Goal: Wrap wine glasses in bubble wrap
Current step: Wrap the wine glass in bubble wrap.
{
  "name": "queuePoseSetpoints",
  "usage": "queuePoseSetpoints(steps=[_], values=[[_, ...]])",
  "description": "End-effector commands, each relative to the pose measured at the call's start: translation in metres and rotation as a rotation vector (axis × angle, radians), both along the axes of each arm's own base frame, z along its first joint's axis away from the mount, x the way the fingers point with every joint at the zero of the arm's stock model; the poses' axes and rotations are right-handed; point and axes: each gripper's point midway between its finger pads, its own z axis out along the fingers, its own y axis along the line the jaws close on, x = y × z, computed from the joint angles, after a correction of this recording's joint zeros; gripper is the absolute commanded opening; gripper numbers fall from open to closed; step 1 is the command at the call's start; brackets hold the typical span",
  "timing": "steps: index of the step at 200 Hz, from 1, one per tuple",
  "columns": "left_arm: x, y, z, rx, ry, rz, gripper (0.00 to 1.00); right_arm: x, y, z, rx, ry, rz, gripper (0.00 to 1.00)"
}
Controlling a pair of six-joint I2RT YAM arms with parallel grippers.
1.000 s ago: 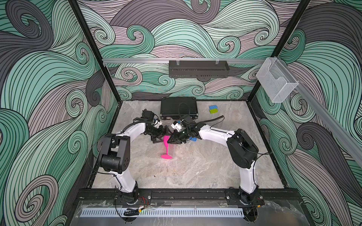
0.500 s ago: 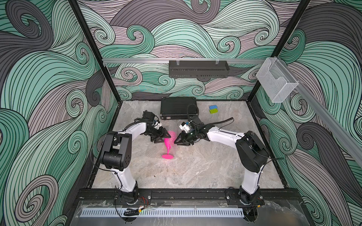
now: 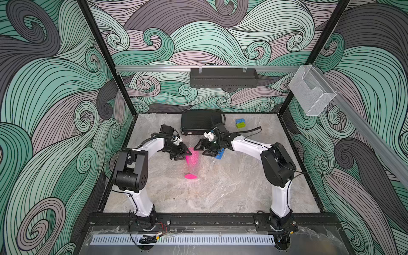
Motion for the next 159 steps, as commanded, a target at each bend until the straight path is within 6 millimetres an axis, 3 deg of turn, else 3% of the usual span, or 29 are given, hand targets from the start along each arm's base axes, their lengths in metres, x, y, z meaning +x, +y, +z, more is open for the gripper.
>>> queuePoseSetpoints(steps=[1,111,159], values=[[0.001,-0.001,-0.003,-0.009,0.003,-0.006,0.48,0.007,0.0,-0.011,-0.045,0.015,-0.009,0.93],[-0.001,-0.007,0.0,-0.047,-0.003,-0.034,0.44,0.011,0.01,-0.045,-0.15,0.069,0.017,0.94],[-0.022,-0.007,0.024,-0.068,-0.058,-0.05,0.63,0.01,-0.001,-0.059,-0.2,0.09,-0.022,0.88]])
